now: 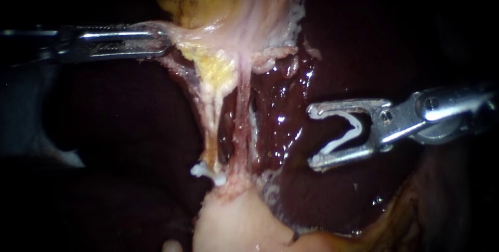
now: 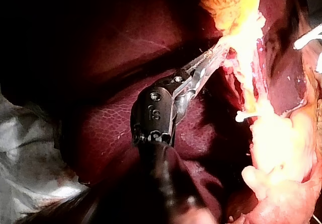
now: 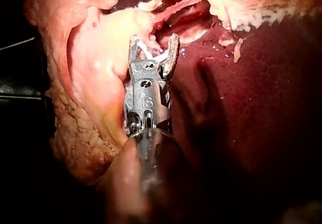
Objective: Clipping second clip left tube
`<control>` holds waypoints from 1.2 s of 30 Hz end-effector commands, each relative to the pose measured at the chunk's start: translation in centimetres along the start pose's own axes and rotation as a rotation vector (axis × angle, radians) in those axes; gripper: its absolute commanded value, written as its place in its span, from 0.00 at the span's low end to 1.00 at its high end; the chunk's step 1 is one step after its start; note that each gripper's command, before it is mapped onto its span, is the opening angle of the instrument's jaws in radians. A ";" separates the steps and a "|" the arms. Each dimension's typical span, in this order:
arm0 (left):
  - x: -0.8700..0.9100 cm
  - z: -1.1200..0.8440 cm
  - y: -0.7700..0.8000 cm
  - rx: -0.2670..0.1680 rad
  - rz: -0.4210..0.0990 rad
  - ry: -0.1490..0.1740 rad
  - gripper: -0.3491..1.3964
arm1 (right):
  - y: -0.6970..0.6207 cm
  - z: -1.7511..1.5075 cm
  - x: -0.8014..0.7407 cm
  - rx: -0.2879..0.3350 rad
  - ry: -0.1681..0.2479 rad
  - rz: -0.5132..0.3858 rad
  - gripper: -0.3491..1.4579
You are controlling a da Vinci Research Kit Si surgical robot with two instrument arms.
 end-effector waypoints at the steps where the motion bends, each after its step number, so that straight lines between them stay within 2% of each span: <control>1: 0.01 -0.03 0.01 -0.003 -0.001 -0.001 0.00 | 0.00 0.00 0.00 0.003 0.000 0.000 0.47; 6: 0.21 -0.29 0.03 -0.010 -0.012 -0.007 0.00 | 0.00 0.01 0.00 0.002 0.000 0.000 0.47; 10: 0.44 -0.63 0.07 -0.003 -0.028 0.023 0.00 | -0.01 0.01 0.00 0.002 0.000 0.000 0.47; 14: 0.55 -0.83 0.11 0.007 -0.044 0.037 0.00 | -0.02 0.03 0.02 0.013 0.003 -0.001 0.47; 21: 0.53 -0.80 0.15 0.013 -0.045 0.039 0.00 | -0.14 0.30 0.11 0.046 0.015 -0.007 0.47; 23: 0.52 -0.79 0.16 0.014 -0.045 0.040 0.00 | -0.20 0.45 0.16 0.059 0.022 -0.016 0.47; 28: 0.52 -0.79 0.18 0.015 -0.045 0.040 0.00 | -0.30 0.85 0.27 0.081 0.039 0.024 0.47; 36: 0.50 -0.75 0.23 0.012 -0.045 0.039 0.00 | -0.24 1.42 0.34 0.086 0.042 0.073 0.47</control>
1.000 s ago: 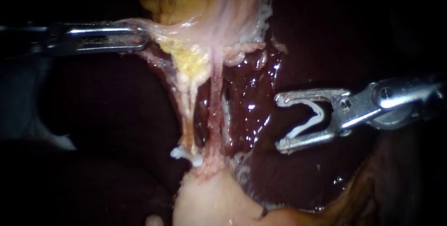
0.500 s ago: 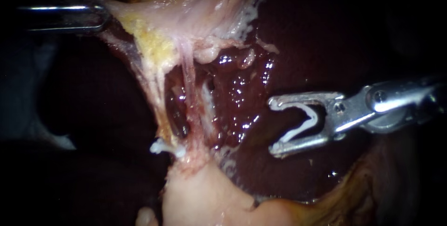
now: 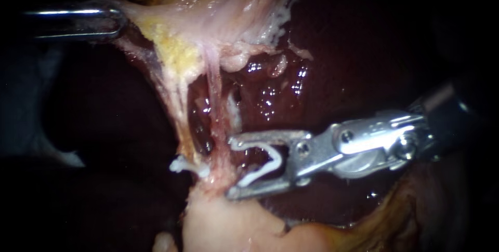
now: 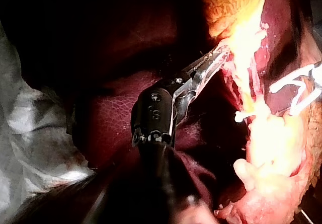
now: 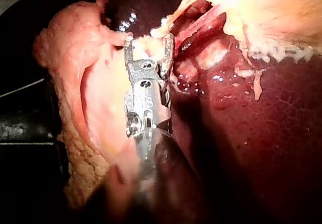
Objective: Clipping second clip left tube
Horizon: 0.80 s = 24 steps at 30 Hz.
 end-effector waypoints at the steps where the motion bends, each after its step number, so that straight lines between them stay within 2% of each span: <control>1: 0.00 0.00 0.00 0.000 0.001 -0.001 0.00 | 0.02 0.05 0.00 -0.001 0.000 0.001 0.47; 7: 0.00 0.01 0.02 -0.002 0.001 -0.002 0.00 | 0.21 0.28 -0.07 -0.003 -0.001 0.005 0.47; 11: 0.00 0.01 0.02 -0.002 0.001 -0.002 0.00 | 0.32 0.37 -0.18 0.002 -0.001 0.010 0.47; 18: 0.00 0.01 0.02 -0.002 0.001 -0.002 0.00 | 0.40 0.47 -0.33 0.023 -0.001 0.003 0.47; 21: 0.00 0.01 0.02 -0.002 0.000 -0.001 0.00 | 0.42 0.54 -0.34 0.044 0.007 -0.007 0.47; 24: -0.01 0.01 0.02 -0.002 0.000 -0.001 0.00 | 0.43 0.64 -0.31 0.073 0.035 -0.019 0.47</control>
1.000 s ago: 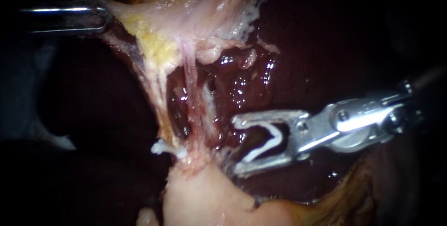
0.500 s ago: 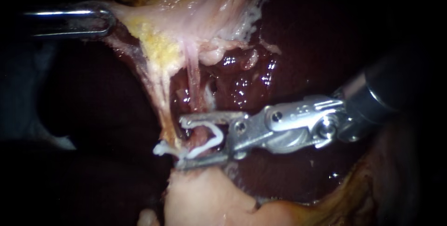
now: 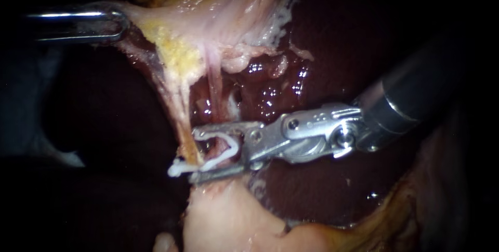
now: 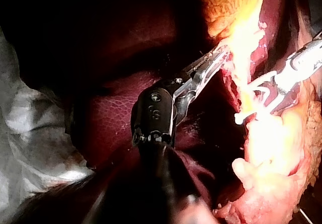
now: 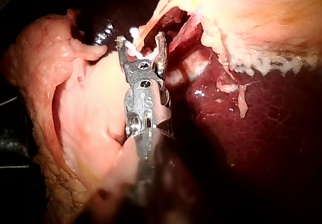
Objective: Clipping second clip left tube
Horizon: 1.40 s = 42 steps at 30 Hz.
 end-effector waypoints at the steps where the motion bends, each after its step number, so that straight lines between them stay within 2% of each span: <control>1: 0.00 0.00 0.00 0.000 0.000 0.000 0.00 | 0.01 0.04 0.02 0.007 0.010 0.001 0.47; 6: 0.00 0.00 0.00 0.001 0.000 0.000 0.00 | 0.00 0.24 0.09 0.043 0.040 0.003 0.46; 11: 0.00 0.00 0.01 0.001 0.000 0.000 0.00 | -0.06 0.38 0.11 0.072 0.043 -0.001 0.46; 22: 0.00 0.00 0.01 0.001 0.000 0.000 0.00 | -0.11 0.45 0.12 0.079 0.043 0.020 0.46; 25: 0.00 0.00 0.01 0.001 0.000 0.000 0.00 | -0.19 0.46 0.15 0.085 0.044 0.030 0.46; 32: 0.00 0.00 0.00 0.000 0.000 0.000 0.00 | -0.51 0.53 0.28 0.112 0.050 0.031 0.45; 35: 0.00 0.00 0.00 0.000 0.000 0.000 0.00 | -0.60 0.54 0.31 0.122 0.050 0.027 0.45; 42: 0.00 0.00 0.00 0.000 0.000 0.000 0.00 | -0.63 0.54 0.32 0.127 0.050 0.031 0.44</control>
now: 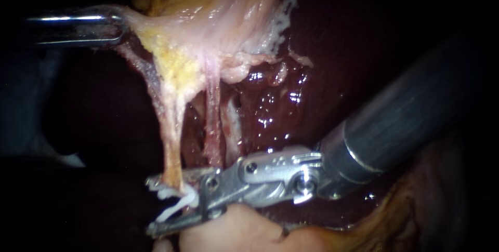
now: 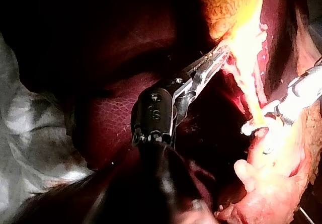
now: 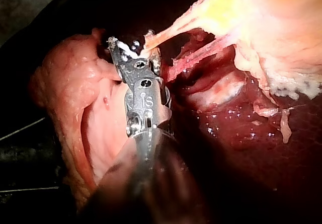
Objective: Clipping second clip left tube
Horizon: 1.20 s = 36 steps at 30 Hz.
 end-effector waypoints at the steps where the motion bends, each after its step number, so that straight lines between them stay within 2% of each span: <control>1: 0.00 0.00 0.00 0.000 0.000 0.000 0.00 | 0.00 -0.01 -0.01 0.000 0.000 0.006 0.44; 9: 0.00 0.00 -0.01 0.000 0.000 0.000 0.00 | 0.04 -0.04 -0.03 0.002 0.004 0.053 0.30; 18: 0.00 0.01 -0.01 0.000 0.000 0.000 0.00 | 0.09 -0.06 -0.06 -0.001 0.004 0.059 0.15; 22: 0.00 0.00 -0.01 0.000 0.000 0.000 0.00 | 0.09 -0.07 -0.06 -0.003 0.006 0.077 0.00; 25: 0.00 0.00 -0.01 0.000 0.000 0.000 0.00 | 0.08 -0.07 -0.06 -0.001 0.005 0.107 0.00; 28: 0.00 0.00 -0.01 0.000 0.000 0.000 0.00 | 0.09 -0.08 -0.05 -0.004 -0.017 0.116 0.00; 36: 0.00 0.00 -0.02 -0.001 0.000 0.000 0.00 | 0.16 -0.11 -0.08 0.002 -0.018 0.116 0.00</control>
